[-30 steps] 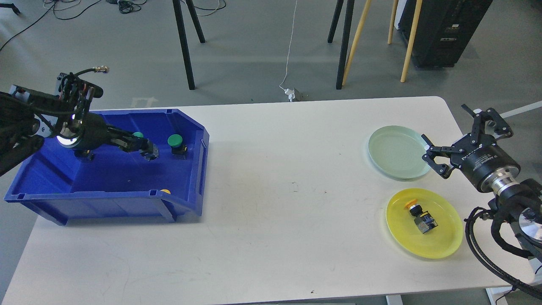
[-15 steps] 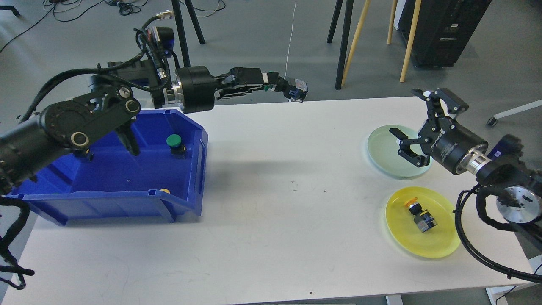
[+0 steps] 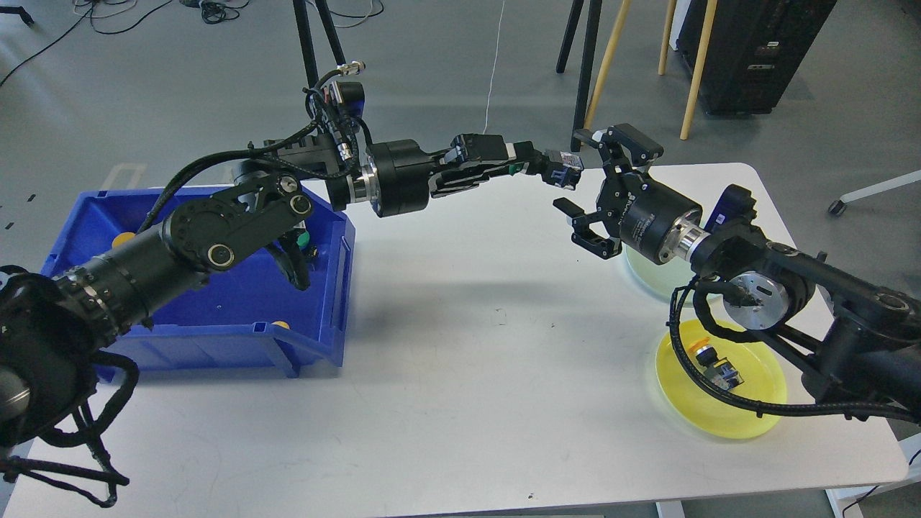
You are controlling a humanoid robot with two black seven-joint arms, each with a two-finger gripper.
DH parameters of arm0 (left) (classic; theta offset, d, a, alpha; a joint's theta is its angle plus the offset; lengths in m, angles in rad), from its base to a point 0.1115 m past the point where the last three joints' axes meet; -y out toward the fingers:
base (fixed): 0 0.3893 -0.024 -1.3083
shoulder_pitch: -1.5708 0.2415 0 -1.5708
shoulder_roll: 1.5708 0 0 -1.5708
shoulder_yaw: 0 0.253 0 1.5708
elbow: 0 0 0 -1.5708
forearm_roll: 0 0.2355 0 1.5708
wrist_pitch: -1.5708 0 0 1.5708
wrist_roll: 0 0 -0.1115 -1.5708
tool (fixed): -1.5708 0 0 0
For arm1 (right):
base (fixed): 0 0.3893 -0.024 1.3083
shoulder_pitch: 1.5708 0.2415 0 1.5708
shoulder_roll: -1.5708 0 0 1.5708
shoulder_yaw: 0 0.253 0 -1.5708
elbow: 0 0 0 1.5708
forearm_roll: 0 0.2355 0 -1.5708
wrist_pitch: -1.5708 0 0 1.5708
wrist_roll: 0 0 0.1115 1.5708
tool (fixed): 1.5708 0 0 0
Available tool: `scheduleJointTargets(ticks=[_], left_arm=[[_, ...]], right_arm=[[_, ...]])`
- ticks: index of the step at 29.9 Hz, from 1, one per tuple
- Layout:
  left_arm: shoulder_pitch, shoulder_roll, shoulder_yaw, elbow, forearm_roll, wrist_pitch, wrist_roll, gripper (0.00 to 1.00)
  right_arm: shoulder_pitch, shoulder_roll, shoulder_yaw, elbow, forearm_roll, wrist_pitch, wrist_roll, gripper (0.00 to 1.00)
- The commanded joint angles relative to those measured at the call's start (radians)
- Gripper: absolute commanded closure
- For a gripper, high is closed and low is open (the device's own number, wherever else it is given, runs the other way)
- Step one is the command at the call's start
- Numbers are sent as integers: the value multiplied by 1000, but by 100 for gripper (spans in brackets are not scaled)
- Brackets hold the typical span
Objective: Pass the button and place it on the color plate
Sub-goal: 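Extend the green button toward the right gripper and hand it over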
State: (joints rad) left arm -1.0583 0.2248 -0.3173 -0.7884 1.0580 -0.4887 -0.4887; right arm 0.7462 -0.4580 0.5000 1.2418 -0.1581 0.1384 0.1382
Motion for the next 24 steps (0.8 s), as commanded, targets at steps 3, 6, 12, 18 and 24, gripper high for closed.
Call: scheduleJointTargets(ticks=[3,6,12,18,24], left_arm=[[1,-1,0,14,0,0,0,96],[1,-1,1,14,0,0,0,96],[3,5,1,15,0,0,0,95],[8,5,1,18,-1,0,0,95],[14,8,1,23,-1,0,0,95]], right_arm=[[2,12,2,8,5,55,21,3],[2,7,2,11,5,70,41,5],[2,10,2,11,5,69,41,15],[2,13,2,10,3,73,41,58],[-5,13,3,11,3,78,43,93]])
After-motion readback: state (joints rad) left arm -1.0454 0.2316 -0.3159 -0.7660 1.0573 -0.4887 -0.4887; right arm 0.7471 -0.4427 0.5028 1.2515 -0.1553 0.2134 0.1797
